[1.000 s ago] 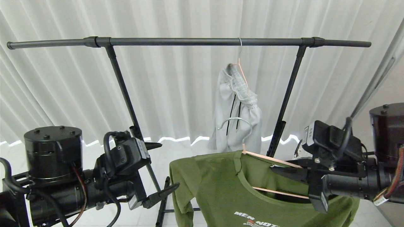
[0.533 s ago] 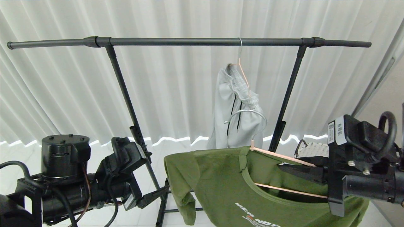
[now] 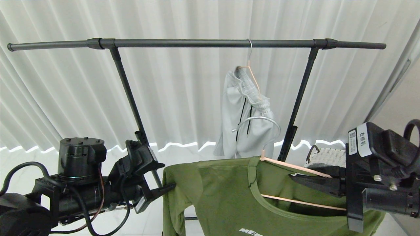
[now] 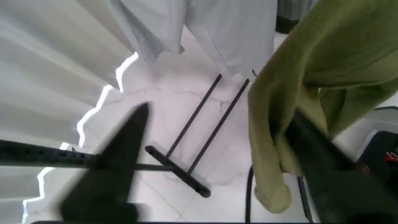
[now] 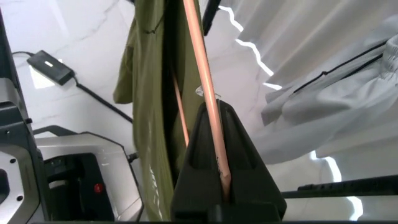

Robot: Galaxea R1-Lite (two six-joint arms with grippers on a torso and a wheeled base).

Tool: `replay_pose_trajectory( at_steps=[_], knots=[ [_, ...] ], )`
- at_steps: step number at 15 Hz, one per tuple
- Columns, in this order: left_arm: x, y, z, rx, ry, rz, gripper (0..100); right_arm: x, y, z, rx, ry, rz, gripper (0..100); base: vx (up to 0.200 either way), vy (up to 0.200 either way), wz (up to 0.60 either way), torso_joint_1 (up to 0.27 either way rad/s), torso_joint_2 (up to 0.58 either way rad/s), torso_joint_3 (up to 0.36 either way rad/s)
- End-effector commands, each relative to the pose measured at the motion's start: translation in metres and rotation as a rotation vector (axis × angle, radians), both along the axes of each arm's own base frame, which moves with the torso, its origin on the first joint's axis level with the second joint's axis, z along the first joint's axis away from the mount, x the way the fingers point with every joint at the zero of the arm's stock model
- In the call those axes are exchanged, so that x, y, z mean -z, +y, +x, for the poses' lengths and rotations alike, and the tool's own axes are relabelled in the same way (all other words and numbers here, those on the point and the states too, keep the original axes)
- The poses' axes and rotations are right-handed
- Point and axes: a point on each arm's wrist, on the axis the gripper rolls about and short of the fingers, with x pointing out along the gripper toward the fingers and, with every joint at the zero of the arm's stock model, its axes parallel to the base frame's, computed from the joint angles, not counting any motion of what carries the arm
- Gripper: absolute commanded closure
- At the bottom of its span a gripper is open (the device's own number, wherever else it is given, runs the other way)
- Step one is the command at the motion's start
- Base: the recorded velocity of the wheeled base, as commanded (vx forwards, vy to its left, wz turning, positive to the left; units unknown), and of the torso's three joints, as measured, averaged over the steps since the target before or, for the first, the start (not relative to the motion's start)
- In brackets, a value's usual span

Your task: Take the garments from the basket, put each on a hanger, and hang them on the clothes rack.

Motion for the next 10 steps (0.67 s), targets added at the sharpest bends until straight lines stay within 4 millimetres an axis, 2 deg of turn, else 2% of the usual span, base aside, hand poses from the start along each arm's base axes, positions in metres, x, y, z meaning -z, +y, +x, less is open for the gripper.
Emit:
replay_pose_trajectory(
  at_steps=[1,5,9,10],
  knots=[
    [0.005,0.008,0.005,-0.040,0.015,0.010,100,0.000,-0.003,-0.001,0.008,0.000,0.002,100,0.000,0.000,0.00,0.000,0.00,0.000],
    [0.007,0.038,0.011,-0.165,0.017,0.019,100,-0.001,-0.017,-0.004,0.061,0.004,0.025,100,0.000,0.000,0.00,0.000,0.00,0.000],
    [0.004,0.040,0.011,-0.170,-0.016,0.015,100,-0.001,-0.018,-0.003,0.075,0.015,0.031,100,0.000,0.000,0.00,0.000,0.00,0.000],
    [0.004,0.037,0.010,-0.159,-0.024,0.014,0,0.000,-0.017,-0.003,0.074,0.019,0.032,100,0.000,0.000,0.00,0.000,0.00,0.000]
  ],
)
